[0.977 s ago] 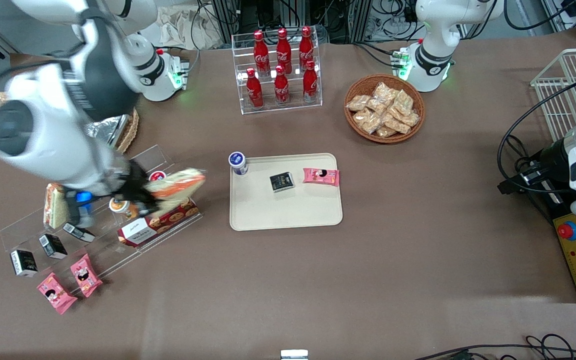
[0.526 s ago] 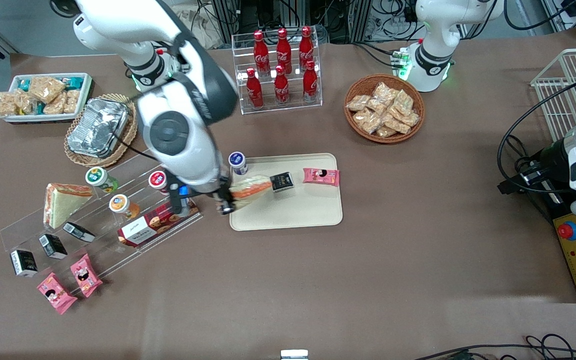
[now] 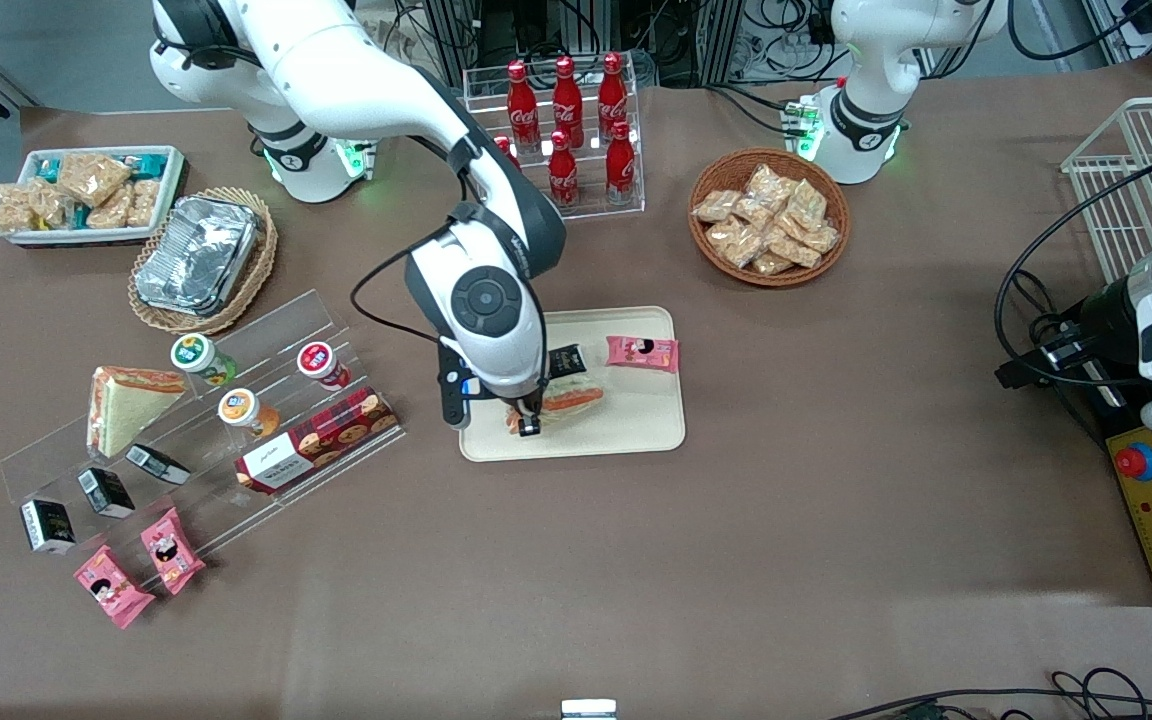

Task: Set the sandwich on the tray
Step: 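Lower the held sandwich onto the cream tray beside the black pack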

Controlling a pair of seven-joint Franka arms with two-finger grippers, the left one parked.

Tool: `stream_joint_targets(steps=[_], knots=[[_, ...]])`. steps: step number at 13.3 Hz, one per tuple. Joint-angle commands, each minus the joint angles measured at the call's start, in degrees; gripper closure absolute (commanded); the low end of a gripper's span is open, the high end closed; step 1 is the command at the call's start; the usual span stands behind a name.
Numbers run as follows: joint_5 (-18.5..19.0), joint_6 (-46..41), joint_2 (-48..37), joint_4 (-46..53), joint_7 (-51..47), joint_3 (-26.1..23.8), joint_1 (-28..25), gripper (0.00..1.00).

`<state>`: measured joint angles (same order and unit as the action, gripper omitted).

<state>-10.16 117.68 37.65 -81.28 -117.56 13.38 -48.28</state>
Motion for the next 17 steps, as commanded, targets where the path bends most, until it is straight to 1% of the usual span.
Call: stream_joint_targets(steps=[1,3,5,11,12,13,14,15,17], knots=[[-0.91,1.32,2.24,0.16,-2.58,0.77,-1.55,1.0],[-0.91,4.82,3.13,-2.11,-3.46,0.68,-1.73,1.0],[-0.91,8.25,3.74,-4.32,-4.51,0.68,-3.13,1.0],[-0.83,10.02,6.03,-4.15,-4.52,0.68,-2.52,1.0],[-0.83,9.94,6.03,-4.06,-4.6,0.68,-2.26,0.96],[-0.83,9.94,6.12,-3.97,-4.69,0.77,-2.17,0.65],[-0.74,9.94,6.03,-3.8,-4.61,0.94,-1.99,0.41],[-0.39,9.94,6.12,-3.62,-4.0,0.94,-1.65,0.01],[-0.56,9.67,5.94,-3.53,-1.11,1.03,-0.33,0.01]])
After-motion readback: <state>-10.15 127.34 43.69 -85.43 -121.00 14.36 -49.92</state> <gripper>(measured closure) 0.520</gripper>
